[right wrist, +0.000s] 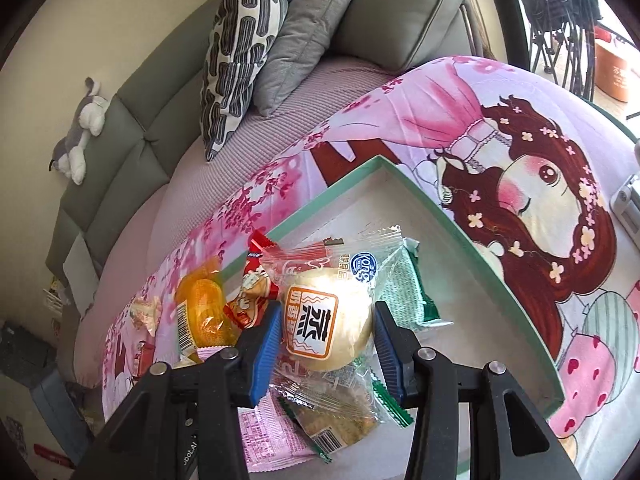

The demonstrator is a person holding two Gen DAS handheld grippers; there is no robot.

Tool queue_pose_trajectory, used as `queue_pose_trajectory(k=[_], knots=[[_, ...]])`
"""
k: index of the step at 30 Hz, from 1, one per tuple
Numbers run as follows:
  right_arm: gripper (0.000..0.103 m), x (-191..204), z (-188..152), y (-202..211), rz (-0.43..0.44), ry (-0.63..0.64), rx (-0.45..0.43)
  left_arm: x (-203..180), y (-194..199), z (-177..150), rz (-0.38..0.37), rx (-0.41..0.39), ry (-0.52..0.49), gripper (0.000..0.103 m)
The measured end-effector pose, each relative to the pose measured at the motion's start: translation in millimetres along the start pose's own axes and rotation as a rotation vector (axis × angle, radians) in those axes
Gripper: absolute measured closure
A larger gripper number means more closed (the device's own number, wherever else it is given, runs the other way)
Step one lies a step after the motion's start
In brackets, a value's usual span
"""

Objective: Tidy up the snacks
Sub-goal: 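Drop the bun packet into the box while the left tool releases the cream cake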

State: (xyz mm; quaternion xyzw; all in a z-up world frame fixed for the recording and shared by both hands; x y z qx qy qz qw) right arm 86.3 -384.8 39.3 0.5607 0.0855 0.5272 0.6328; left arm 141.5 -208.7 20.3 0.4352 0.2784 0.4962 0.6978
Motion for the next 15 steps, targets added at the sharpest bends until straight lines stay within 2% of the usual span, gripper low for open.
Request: queue_pose_trajectory(k=[10,15], knots=[[0.055,11,-5,-15,0.009,0.043,0.025,-2,-2,1,0.001,0.0,-0.007,0.059],[0.052,11,-4,-14,-0.004,0.051,0.023,-2,-2,2,0.002,-0.002,-0.004,0.057]])
Point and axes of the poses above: each gripper's, at about its wrist camera, not at the fingertips, and y roughly against the way its jaws point, x to its left, z to its top, the point moved 5 cm from there along -y, roughly the way its jaws point, and after that the axes turned 7 degrees about x, right-handed, at the moved point
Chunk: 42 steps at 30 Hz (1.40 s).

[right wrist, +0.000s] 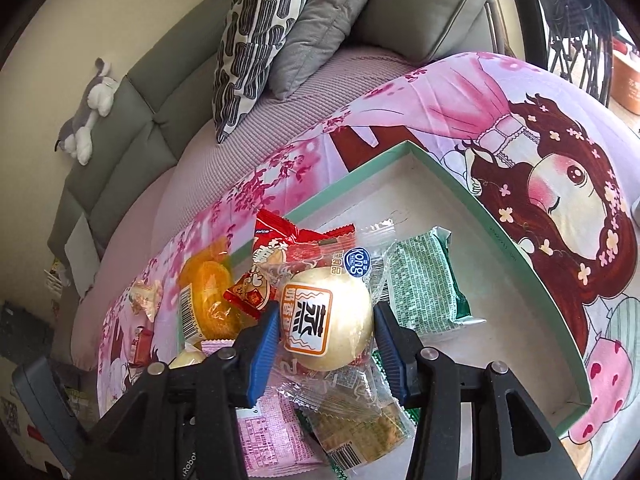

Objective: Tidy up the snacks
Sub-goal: 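Drop the bun packet into the box while the left tool releases the cream cake, then withdraw both open tools from the box toward the remaining snacks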

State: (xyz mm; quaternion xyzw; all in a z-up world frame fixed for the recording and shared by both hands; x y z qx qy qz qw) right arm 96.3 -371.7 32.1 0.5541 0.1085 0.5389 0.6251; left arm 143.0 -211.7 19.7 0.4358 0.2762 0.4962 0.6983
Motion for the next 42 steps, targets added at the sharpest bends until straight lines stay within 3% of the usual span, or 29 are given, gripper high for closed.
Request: queue_pose_trajectory(k=[1,3,7,9,20,25,34,42], knots=[[0.05,0,0,0,-0.005,0.003,0.002,0,0,0,0.002,0.001,0.0,0.054],[0.041,0,0,-1,-0.021,0.013,0.008,1,1,0,0.013,0.001,-0.003,0.036],[0.037,3,0,1,-0.034,0.033,0.003,4,3,2,0.011,-0.006,0.006,0.034],[0.027,5,0,2,-0.042,0.044,0.001,5,6,2,0.016,-0.008,0.007,0.03],[0.0,10,1,11,-0.083,0.086,-0.038,15,31,6,0.053,-0.07,0.026,0.021],[0.0,10,2,14,-0.098,0.094,-0.048,33,37,9,0.075,-0.093,0.098,0.017],[0.0,16,0,13,-0.15,0.146,-0.043,90,35,0,0.108,-0.09,0.34,0.013],[0.0,26,-3,13,-0.157,0.196,-0.05,115,33,-7,0.152,-0.093,0.419,0.006]])
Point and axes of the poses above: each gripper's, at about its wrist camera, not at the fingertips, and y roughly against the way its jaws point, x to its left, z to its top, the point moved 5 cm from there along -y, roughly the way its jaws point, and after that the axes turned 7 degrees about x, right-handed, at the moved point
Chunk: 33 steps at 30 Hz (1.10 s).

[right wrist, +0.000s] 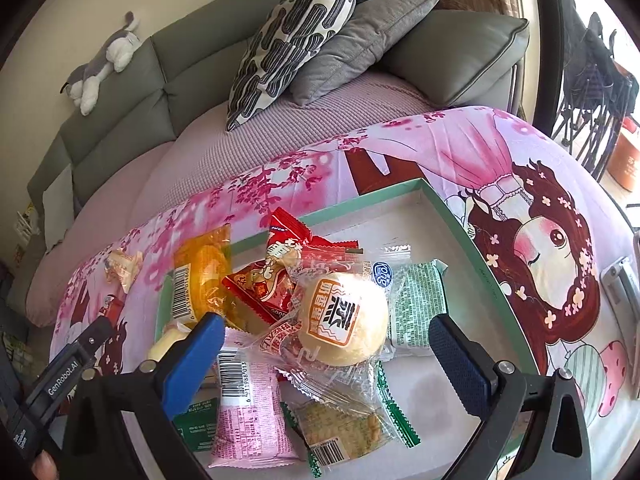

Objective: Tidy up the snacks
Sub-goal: 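Withdraw both open tools from the box toward the remaining snacks, then grasp the yellow biscuit packet with the right tool while the left grasps the red box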

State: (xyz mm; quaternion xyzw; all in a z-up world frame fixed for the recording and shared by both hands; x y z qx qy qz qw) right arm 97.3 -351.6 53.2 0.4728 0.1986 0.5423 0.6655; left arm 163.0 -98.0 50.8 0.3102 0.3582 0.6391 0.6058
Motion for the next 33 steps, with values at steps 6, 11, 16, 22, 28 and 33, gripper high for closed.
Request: queue_pose_trajectory(k=[6,11,16,22,28,33], knots=[[0.0,6,0,1,-0.006,0.013,-0.006,4,1,1,-0.002,0.004,0.007,0.006],[0.0,19,4,17,-0.025,0.037,-0.077,20,6,7,0.003,-0.005,0.039,0.006],[0.0,56,9,26,0.057,0.092,-0.127,54,0,20,0.04,0.02,0.089,0.006],[0.0,128,25,10,0.174,0.175,-0.091,86,-18,46,0.122,0.023,-0.01,0.006],[0.0,219,46,-36,0.149,0.391,0.049,97,-47,62,0.112,0.065,-0.129,0.006],[0.012,285,52,-90,0.133,0.612,0.16,100,-66,65,0.078,0.091,-0.152,0.007]])
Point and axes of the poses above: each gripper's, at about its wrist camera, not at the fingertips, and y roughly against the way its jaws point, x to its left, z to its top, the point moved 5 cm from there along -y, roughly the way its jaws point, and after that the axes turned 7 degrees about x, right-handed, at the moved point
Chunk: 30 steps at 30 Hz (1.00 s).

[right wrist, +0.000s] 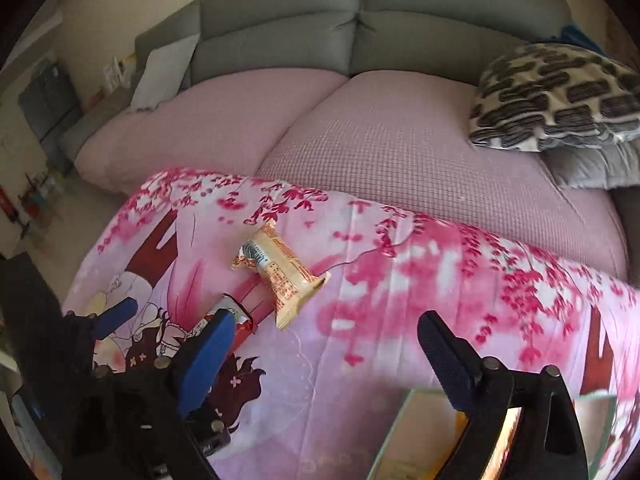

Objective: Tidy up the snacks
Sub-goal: 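Grasp the yellow biscuit packet with the right tool while the left grasps the red box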

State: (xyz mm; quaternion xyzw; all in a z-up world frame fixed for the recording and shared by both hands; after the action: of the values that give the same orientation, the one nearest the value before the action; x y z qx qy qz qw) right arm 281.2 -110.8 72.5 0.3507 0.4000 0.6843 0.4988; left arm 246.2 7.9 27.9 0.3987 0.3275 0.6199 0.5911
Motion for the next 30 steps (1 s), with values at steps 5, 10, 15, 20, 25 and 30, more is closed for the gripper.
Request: queue_pose_trajectory(k=[5,10,15,20,25,30], knots=[[0.021,25,20,-48,-0.014,0.126,0.091,2,-15,1,-0.03,0.016,-0.007,0.012],[0.03,35,31,-77,-0.033,0.182,0.138,-3,-25,2,-0.056,0.031,-0.027,0.018],[0.048,36,33,-98,-0.016,0.19,0.188,-5,-39,-1,-0.081,0.06,-0.015,0.027],[0.061,36,28,-102,0.013,0.174,0.188,-10,-46,-3,-0.123,0.082,-0.003,0.058],[0.065,31,20,-88,0.056,0.137,0.165,-9,-37,-4,-0.123,0.074,0.022,0.062],[0.065,22,-1,-58,0.098,0.063,0.123,-3,-19,-14,-0.127,0.061,0.101,0.062]])
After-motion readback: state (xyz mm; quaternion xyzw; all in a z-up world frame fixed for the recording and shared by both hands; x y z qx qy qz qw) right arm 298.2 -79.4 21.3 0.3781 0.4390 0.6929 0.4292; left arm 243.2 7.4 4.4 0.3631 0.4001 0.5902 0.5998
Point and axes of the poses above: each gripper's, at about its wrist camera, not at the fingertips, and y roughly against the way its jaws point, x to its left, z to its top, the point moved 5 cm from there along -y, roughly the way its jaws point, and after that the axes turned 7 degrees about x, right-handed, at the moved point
